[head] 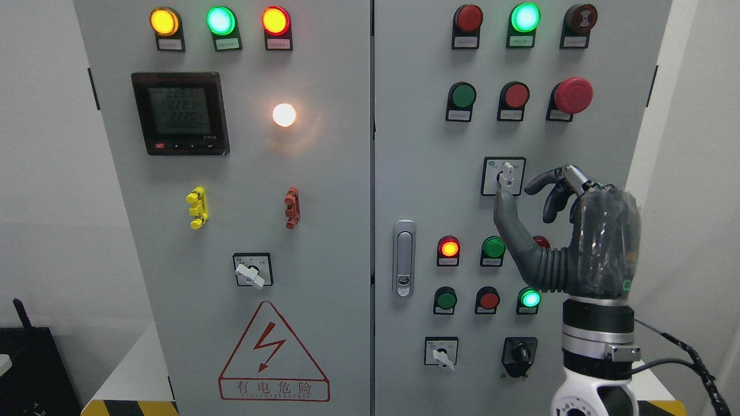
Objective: Rotate and turn off gray switch
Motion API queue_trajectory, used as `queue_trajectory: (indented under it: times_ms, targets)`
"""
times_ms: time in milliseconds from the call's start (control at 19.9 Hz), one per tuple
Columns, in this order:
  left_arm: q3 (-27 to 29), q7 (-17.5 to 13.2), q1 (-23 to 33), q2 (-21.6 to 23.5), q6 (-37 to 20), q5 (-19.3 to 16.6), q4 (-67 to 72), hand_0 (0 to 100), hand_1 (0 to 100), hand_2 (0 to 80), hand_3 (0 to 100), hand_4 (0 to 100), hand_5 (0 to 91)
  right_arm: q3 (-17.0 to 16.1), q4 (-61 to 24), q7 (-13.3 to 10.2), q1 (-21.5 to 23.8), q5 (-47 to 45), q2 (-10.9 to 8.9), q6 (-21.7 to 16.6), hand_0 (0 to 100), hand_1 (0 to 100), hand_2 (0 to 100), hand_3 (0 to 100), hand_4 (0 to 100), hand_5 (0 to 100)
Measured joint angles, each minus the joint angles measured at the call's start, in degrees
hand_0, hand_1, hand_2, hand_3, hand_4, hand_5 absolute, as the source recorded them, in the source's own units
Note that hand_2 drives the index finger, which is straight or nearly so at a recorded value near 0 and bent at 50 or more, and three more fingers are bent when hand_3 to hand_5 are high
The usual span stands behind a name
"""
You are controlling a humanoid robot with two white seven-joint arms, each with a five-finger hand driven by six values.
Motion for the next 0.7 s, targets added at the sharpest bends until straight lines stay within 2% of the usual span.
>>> queue_trajectory:
  times_ms: [50, 100, 151, 251, 401, 702]
  targets:
    - [0.0, 0.0, 0.0, 0.0, 0.0, 0.0, 0.0, 12, 39, 0.0, 0, 0, 0.0, 0.0, -0.4, 0.6, 0.7, -0.2, -0.66, -0.7, 32, 33, 37, 39, 23, 13]
    - [0.0, 0.0, 0.0, 0.0, 0.0, 0.0, 0.0, 12, 39, 0.0, 0, 0, 0.0, -0.2, -0.9, 1.3, 1.4, -0.4, -1.35, -1.1, 32, 31, 26, 26, 10, 0]
    - [0.0, 0.0, 0.0, 0.0, 0.0, 0.0, 0.0, 12, 39, 0.0, 0, 0, 0.0, -0.4, -1.4, 2.2, 2.2, -0.5, -2.1, -1.4, 33, 28, 23, 20, 4, 0]
    - [0.0, 0.1, 0.0, 0.0, 0.0, 0.0, 0.0, 12, 39, 0.0, 0, 0, 0.0, -0.8, -2.3, 3.1, 3.6, -0.8, -3.53, -2.3, 32, 26, 18, 14, 0, 0]
    - [0.0, 0.2, 0.0, 0.0, 0.0, 0.0, 0.0, 12, 39, 0.0, 0, 0, 0.0, -1.2, -3.6, 3.8, 5.4, -1.0, -5.58, -3.7, 31, 25, 15, 10, 0, 0]
    - [0.0, 0.1, 0.0, 0.0, 0.0, 0.0, 0.0, 12, 39, 0.0, 0, 0, 0.0, -1.8, -5.3, 3.9, 7.6, -1.2, -8.35, -4.7, 28, 25, 14, 10, 0, 0]
